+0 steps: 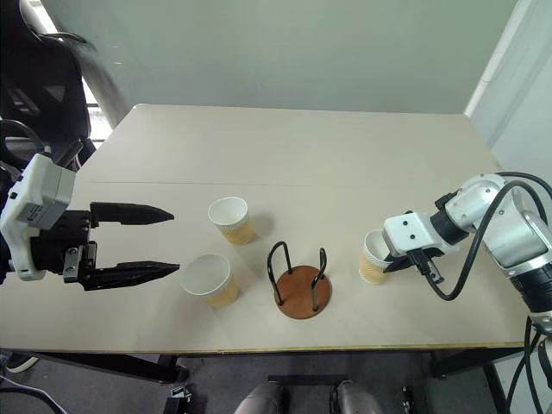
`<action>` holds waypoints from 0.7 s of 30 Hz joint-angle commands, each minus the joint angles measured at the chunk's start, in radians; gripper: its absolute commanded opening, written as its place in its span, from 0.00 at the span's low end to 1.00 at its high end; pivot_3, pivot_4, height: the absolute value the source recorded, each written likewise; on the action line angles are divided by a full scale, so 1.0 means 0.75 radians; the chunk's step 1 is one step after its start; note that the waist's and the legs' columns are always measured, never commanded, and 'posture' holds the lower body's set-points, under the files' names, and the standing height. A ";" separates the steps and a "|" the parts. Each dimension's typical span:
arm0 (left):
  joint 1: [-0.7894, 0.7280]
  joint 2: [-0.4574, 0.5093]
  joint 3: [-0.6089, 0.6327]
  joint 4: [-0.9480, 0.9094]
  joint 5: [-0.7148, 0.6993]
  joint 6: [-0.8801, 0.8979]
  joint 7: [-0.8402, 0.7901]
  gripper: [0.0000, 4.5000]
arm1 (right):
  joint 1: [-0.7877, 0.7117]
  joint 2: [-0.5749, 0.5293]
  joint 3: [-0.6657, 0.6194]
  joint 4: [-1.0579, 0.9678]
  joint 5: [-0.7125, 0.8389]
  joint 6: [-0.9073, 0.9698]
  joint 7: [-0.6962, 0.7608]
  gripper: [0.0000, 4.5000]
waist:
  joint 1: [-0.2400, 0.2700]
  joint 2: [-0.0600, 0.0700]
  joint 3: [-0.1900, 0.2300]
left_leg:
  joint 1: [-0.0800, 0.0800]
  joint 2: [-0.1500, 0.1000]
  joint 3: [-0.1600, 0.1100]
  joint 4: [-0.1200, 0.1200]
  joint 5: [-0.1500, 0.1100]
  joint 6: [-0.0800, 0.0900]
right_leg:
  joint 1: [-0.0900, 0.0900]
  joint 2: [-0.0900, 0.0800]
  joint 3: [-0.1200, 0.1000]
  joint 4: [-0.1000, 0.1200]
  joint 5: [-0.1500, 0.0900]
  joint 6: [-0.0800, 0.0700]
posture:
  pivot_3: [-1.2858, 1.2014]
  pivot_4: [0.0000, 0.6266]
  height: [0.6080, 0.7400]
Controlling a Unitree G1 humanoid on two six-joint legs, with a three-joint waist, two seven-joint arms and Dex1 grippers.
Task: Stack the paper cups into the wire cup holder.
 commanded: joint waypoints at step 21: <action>0.110 -0.011 0.082 -0.113 -0.002 -0.006 -0.024 1.00 | -0.575 0.254 0.148 -0.074 0.495 0.045 0.007 0.01 | -0.007 0.000 0.000 | -0.002 0.002 0.000 0.000 -0.003 0.000 | -0.002 0.001 -0.001 0.001 -0.010 -0.016 | 0.52 0.24 1.00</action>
